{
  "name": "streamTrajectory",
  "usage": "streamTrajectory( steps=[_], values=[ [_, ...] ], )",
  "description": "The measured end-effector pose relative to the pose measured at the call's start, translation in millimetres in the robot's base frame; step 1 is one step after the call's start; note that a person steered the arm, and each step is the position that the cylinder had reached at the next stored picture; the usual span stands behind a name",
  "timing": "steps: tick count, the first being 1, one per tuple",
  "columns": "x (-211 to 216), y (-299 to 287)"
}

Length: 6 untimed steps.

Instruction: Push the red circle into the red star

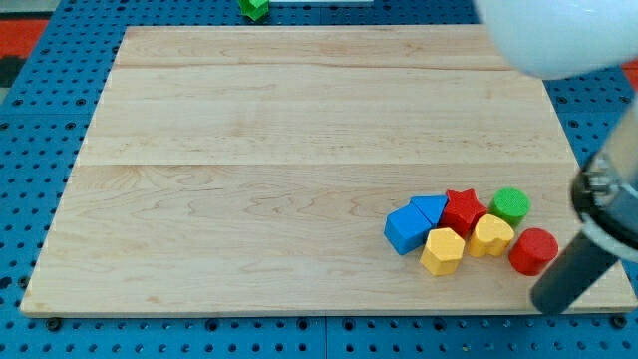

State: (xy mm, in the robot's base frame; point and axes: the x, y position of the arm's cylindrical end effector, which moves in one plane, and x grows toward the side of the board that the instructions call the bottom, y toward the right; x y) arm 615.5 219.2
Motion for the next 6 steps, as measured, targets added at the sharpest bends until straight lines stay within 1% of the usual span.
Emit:
streamTrajectory(
  steps=[1, 2, 3, 4, 5, 6],
  values=[
    [-29, -11],
    [-38, -39],
    [-10, 1],
    [-34, 75],
    [-77, 79],
    [-62, 39]
  ],
)
